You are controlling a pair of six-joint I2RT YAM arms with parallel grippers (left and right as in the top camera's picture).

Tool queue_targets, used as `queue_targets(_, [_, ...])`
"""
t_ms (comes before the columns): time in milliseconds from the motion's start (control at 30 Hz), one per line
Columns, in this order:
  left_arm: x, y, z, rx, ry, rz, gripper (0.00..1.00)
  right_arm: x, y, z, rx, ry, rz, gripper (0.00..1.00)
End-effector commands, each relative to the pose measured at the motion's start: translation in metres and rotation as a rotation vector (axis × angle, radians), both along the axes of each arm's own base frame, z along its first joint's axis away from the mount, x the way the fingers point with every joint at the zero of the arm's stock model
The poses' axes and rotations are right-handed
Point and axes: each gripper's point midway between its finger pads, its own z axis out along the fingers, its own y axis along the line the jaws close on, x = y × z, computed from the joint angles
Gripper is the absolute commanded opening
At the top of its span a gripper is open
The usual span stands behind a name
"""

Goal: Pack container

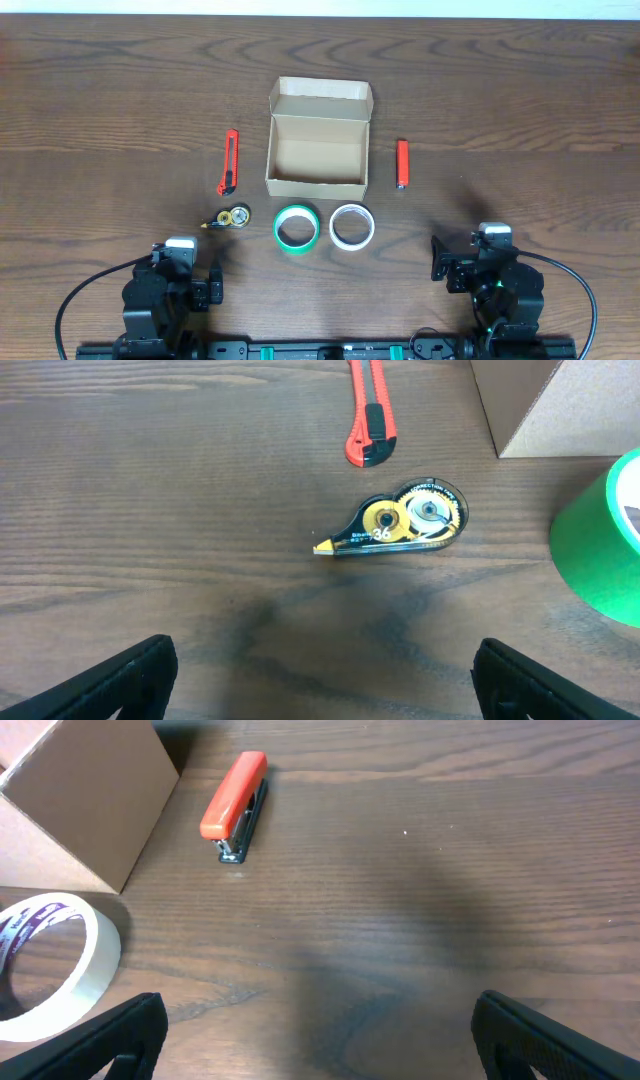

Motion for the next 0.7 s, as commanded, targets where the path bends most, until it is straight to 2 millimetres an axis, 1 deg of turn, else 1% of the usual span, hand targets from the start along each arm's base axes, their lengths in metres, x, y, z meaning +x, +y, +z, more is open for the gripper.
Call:
queue_targets(0, [0.000, 0.005, -0.002, 0.018, 0.002, 0.018, 0.95, 0.000, -0.001, 0.000, -0.009, -0.007, 0.001, 0.99])
queue_targets(367, [0.000, 0.005, -0.002, 0.018, 0.002, 0.018, 0.95, 0.000, -0.001, 0.000, 0.005, -0.005, -0.006, 0.99])
queue_targets(433, [0.000, 0.005, -0.002, 0.018, 0.002, 0.018, 0.96, 0.001, -0.001, 0.002, 0.017, -0.010, -0.015, 0.99])
queue_targets(500, [0.000, 0.005, -0.002, 0.018, 0.002, 0.018, 0.95, 0.001, 0.001, 0.010, 0.040, -0.007, -0.014, 0.99])
queue_targets(567, [0.000, 0.005, -0.002, 0.018, 0.002, 0.018, 0.95, 0.002, 0.006, 0.024, 0.056, 0.001, 0.014, 0.99])
queue_targets(667, [0.000, 0.005, -0.002, 0.018, 0.002, 0.018, 0.95, 0.011, 0.009, 0.058, 0.059, 0.036, 0.027, 0.99])
